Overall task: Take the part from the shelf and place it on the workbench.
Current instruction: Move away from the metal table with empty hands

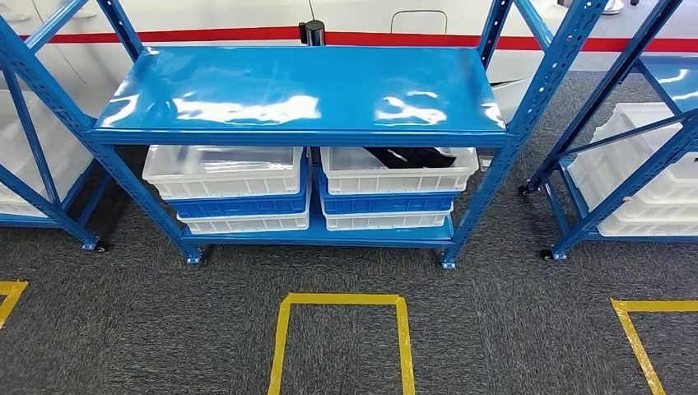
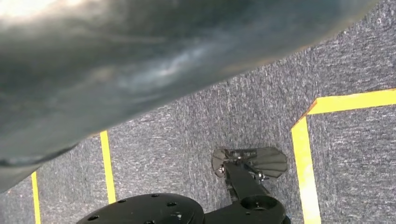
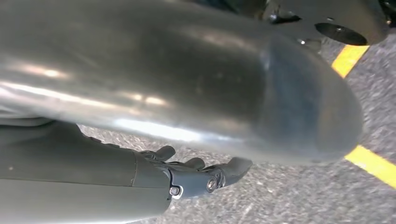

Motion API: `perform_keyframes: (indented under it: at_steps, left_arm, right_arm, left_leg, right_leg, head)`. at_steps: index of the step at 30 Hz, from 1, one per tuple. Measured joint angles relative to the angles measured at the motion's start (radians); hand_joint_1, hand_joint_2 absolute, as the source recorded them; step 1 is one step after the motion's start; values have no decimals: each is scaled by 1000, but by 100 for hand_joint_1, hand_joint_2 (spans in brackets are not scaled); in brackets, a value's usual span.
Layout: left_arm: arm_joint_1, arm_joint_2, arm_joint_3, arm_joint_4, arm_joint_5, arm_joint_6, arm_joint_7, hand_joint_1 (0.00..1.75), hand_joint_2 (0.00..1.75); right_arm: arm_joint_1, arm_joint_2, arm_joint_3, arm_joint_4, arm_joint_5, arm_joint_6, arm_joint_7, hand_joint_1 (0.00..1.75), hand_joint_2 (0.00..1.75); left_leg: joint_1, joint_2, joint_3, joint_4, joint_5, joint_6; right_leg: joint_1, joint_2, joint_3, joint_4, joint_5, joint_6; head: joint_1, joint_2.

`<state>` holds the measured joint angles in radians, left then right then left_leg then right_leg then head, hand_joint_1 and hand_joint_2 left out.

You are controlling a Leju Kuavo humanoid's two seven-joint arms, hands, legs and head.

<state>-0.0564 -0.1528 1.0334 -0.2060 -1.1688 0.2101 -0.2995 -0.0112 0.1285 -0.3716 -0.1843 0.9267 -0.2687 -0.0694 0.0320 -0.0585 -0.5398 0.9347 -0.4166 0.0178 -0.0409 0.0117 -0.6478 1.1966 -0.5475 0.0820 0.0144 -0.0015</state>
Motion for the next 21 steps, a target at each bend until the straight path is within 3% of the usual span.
perform_keyframes:
  at_steps: [2, 3, 4, 5, 6, 8, 10, 12, 13, 14, 15, 18, 19, 21]
  left_arm:
    - [0, 1, 0, -1, 0, -1, 0, 0, 0]
    - [0, 2, 0, -1, 0, -1, 0, 0, 0]
    - [0, 4, 0, -1, 0, -1, 0, 0, 0]
    - [0, 5, 0, -2, 0, -1, 0, 0, 0]
    - [0, 5, 0, -1, 0, -1, 0, 0, 0]
    - [1, 4, 0, -1, 0, -1, 0, 0, 0]
    - [0, 3, 0, -1, 0, -1, -1, 0, 0]
    - [-1, 3, 0, -1, 0, -1, -1, 0, 0]
    - [-1, 3, 0, -1, 0, -1, -1, 0, 0]
    - [0, 3, 0, -1, 0, -1, -1, 0, 0]
    - [0, 3, 0, -1, 0, -1, -1, 0, 0]
    - [0, 4, 0, -1, 0, -1, -1, 0, 0]
    - [-1, 4, 0, -1, 0, -1, -1, 0, 0]
    - [-2, 3, 0, -1, 0, 0, -1, 0, 0]
  right_arm:
    - [0, 0, 0, 0, 0, 0, 0, 0, 0]
    - [-1, 1, 0, 0, 0, 0, 0, 0, 0]
    - [-2, 2, 0, 0, 1, 0, 0, 0, 0]
    - [-3, 3, 0, 0, 1, 0, 0, 0, 0]
    - [-3, 2, -1, 0, 1, 0, 0, 0, 0]
    - [-2, 1, -1, 0, 1, 0, 0, 0, 0]
    - [-1, 2, -1, 0, 3, 0, 0, 0, 0]
    - [0, 2, -1, 0, 4, 0, 0, 0, 0]
    - [1, 1, -1, 0, 4, 0, 0, 0, 0]
    - [1, 1, -1, 0, 4, 0, 0, 0, 0]
    - [1, 1, -1, 0, 5, 0, 0, 0, 0]
    - [0, 2, -1, 0, 5, 0, 0, 0, 0]
    - [0, 2, -1, 0, 5, 0, 0, 0, 0]
    - [-1, 2, -1, 0, 5, 0, 0, 0, 0]
  left_leg:
    - [10, -2, -6, 19, -11, -24]
    - [12, -3, -11, 33, -22, -37]
    - [12, -3, -15, 44, -30, -48]
    - [11, -3, -16, 50, -36, -55]
    - [12, -4, -15, 52, -38, -59]
    - [18, 6, -18, 66, -46, -61]
    - [16, 34, -54, 145, -88, -57]
    - [10, 51, -126, 286, -150, -49]
    - [8, 53, -156, 342, -166, -44]
    - [5, 53, -172, 366, -163, -37]
    - [2, 53, -168, 351, -142, -29]
    - [-15, 61, -89, 177, -49, 0]
    - [-21, 64, -71, 136, -38, 3]
    - [-30, 64, -62, 111, -42, 1]
  right_leg:
    - [-17, 0, 62, -121, 48, 35]
    - [-22, 2, 87, -168, 62, 37]
    - [-24, 4, 102, -192, 68, 30]
    - [-21, 5, 103, -191, 67, 14]
    - [-19, 6, 103, -186, 66, -4]
    - [-16, 1, 102, -179, 65, -24]
    - [-11, -4, 105, -179, 64, -36]
    - [-1, -11, 106, -179, 62, -44]
    - [4, -14, 107, -179, 60, -48]
    - [10, -17, 110, -179, 57, -52]
    - [14, -18, 114, -179, 55, -55]
    - [23, -20, 125, -178, 46, -57]
    - [26, -20, 126, -178, 43, -55]
    - [29, -23, 126, -180, 39, -46]
  head:
    - [3, 0]
    - [4, 0]
    - [3, 0]
    - [2, 0]
    - [-1, 0]
    - [-6, 0]
    - [-11, 0]
    - [-12, 0]
    - [-12, 0]
    - [-12, 0]
    - [-12, 0]
    - [-12, 0]
    - [-12, 0]
    - [-12, 0]
